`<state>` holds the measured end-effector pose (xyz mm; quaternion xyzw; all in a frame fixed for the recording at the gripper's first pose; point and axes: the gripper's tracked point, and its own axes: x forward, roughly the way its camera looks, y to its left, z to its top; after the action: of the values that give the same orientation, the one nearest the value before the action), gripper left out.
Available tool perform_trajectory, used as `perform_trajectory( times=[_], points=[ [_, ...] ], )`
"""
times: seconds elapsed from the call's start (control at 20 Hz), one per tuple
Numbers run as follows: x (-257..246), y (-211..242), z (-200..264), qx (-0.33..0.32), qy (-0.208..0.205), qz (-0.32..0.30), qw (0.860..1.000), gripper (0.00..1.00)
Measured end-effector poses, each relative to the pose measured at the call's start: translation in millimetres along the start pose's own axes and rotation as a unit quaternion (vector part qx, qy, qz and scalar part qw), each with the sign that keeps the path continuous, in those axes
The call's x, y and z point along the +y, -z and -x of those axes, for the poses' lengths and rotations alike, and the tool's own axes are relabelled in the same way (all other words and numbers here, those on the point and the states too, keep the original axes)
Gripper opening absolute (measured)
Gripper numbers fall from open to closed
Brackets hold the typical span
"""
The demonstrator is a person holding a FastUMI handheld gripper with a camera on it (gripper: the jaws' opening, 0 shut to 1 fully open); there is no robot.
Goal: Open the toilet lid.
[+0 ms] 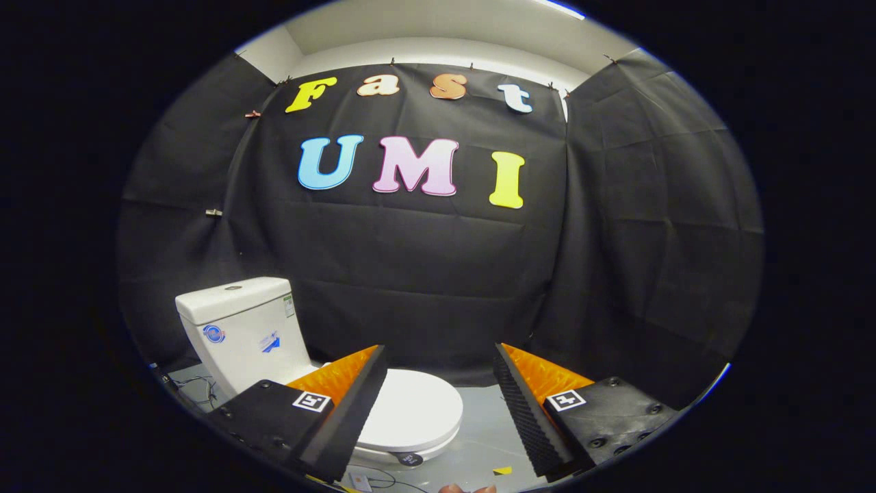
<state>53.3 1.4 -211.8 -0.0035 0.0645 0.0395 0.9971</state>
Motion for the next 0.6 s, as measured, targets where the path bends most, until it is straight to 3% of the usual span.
perform_trajectory(
  times=[0.35, 0.6],
  points=[
    [0, 76, -21, 0.057, -0.028, -0.060, 0.996, 0.98],
    [-16, 138, -26, 0.122, -0.037, -0.152, 0.980, 0.99]
  ],
)
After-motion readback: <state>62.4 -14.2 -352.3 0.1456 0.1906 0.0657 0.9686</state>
